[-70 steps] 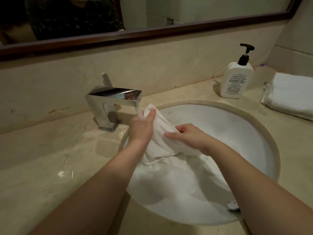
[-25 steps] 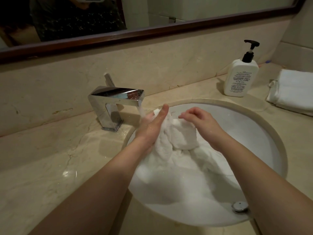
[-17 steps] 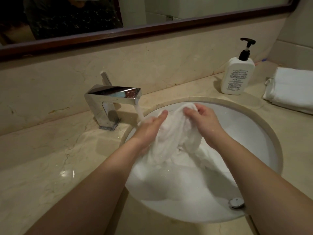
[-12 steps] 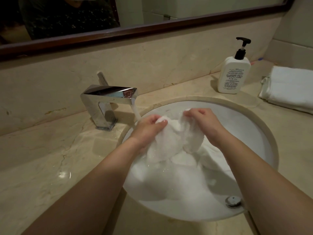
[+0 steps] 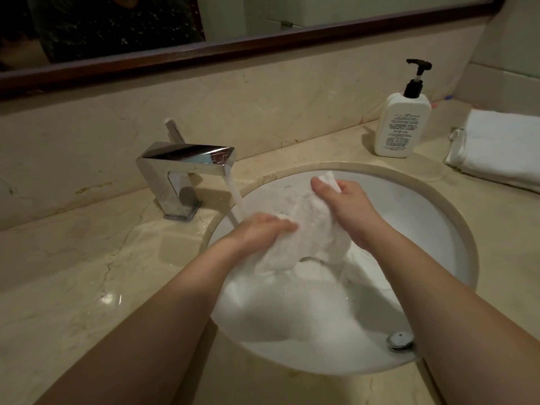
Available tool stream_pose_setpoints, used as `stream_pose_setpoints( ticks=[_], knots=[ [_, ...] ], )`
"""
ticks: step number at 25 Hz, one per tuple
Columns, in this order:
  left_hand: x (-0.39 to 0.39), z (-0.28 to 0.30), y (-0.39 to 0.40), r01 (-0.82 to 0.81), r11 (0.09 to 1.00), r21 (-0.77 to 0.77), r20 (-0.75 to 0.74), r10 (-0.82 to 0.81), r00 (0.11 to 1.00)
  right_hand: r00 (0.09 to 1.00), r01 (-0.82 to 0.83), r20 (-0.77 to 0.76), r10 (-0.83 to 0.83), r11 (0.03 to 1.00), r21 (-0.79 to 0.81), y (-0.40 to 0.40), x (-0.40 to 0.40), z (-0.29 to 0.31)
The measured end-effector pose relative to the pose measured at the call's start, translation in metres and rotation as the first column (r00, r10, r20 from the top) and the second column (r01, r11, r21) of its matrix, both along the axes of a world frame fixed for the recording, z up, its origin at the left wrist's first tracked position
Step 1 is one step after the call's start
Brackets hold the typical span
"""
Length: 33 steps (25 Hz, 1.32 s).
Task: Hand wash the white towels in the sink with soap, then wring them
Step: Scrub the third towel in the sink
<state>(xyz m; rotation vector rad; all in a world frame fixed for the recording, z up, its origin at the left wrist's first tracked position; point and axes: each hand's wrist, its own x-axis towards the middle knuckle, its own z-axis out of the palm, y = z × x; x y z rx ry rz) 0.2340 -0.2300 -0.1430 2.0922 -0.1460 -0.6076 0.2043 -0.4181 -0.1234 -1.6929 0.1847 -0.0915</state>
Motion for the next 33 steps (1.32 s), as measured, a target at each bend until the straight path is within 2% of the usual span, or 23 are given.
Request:
stream_pose_setpoints(
  ticks=[1,2,4,5,6,8,10,12,14,16,18,19,20,21,22,24,26,29,33],
  knots=[
    [-0.003,-0.004,0.0,0.082,0.991,0.106,-0.027,-0.08,0.996,0.998,0.055,0.017,-0.055,0.998,0.017,-0.002,0.001,0.002],
    [-0.003,-0.006,0.001,0.076,0.99,0.116,-0.003,-0.076,0.997,0.994,0.102,0.025,-0.102,0.995,0.013,-0.005,0.001,0.003],
    [-0.003,0.002,-0.002,-0.077,0.991,-0.112,0.087,0.087,0.992,0.991,0.133,0.024,-0.132,0.99,-0.053,-0.011,0.003,0.002],
    [-0.005,0.008,-0.004,-0.146,0.959,-0.241,0.115,0.177,0.977,0.993,0.119,0.024,-0.117,0.988,-0.101,-0.01,0.003,0.0],
    [-0.005,0.012,-0.006,-0.171,0.93,-0.327,0.146,0.229,0.962,0.996,0.085,0.029,-0.081,0.988,-0.132,-0.008,0.002,-0.001],
    [-0.004,0.014,-0.008,-0.119,0.903,-0.413,0.178,0.208,0.962,0.998,-0.052,0.016,0.054,0.994,-0.093,0.0,0.0,-0.001],
    [-0.008,0.015,-0.009,-0.076,0.869,-0.489,0.142,0.165,0.976,0.979,-0.203,-0.039,0.201,0.978,-0.059,0.008,-0.004,0.0],
    [-0.007,0.015,-0.009,-0.101,0.856,-0.506,0.099,0.174,0.98,0.965,-0.258,-0.075,0.251,0.959,-0.118,0.009,-0.006,0.001],
    [-0.006,0.013,-0.009,-0.1,0.914,-0.393,0.149,0.171,0.974,0.98,-0.199,-0.043,0.196,0.973,-0.114,0.005,-0.007,0.003],
    [-0.005,0.006,-0.006,-0.068,0.989,-0.134,0.171,0.091,0.981,0.998,-0.055,0.019,0.055,0.998,-0.017,0.001,-0.006,0.005],
    [-0.005,-0.002,-0.003,0.018,0.987,0.162,0.137,-0.04,0.99,0.996,0.057,0.059,-0.061,0.996,0.066,-0.005,-0.003,0.005],
    [-0.003,-0.006,-0.002,0.015,0.971,0.24,0.157,-0.055,0.986,0.994,0.08,0.067,-0.085,0.994,0.076,-0.006,-0.002,0.005],
    [0.0,-0.007,0.0,-0.036,0.97,0.239,0.207,-0.014,0.978,0.993,0.094,0.069,-0.099,0.993,0.072,-0.006,0.0,0.003],
    [0.003,-0.007,0.001,-0.098,0.983,0.154,0.248,0.057,0.967,0.991,0.107,0.068,-0.111,0.993,0.058,-0.007,0.001,0.002],
    [0.004,-0.005,0.001,-0.141,0.99,-0.001,0.253,0.136,0.958,0.989,0.125,0.072,-0.127,0.992,0.029,-0.007,0.002,0.001],
    [0.003,0.003,0.0,-0.179,0.932,-0.315,0.151,0.235,0.96,0.986,0.155,0.068,-0.151,0.986,-0.065,-0.01,0.005,-0.004],
    [0.001,0.008,-0.001,-0.192,0.861,-0.471,0.04,0.238,0.97,0.99,0.139,0.031,-0.137,0.983,-0.118,-0.009,0.006,-0.007],
    [-0.005,0.017,-0.003,-0.191,0.815,-0.547,-0.011,0.221,0.975,1.0,0.007,-0.028,-0.005,0.998,0.057,0.002,0.003,-0.007],
    [-0.011,0.021,-0.006,-0.179,0.888,-0.423,0.158,0.267,0.951,0.977,-0.203,-0.056,0.206,0.978,0.054,0.018,-0.007,-0.003]
  ],
)
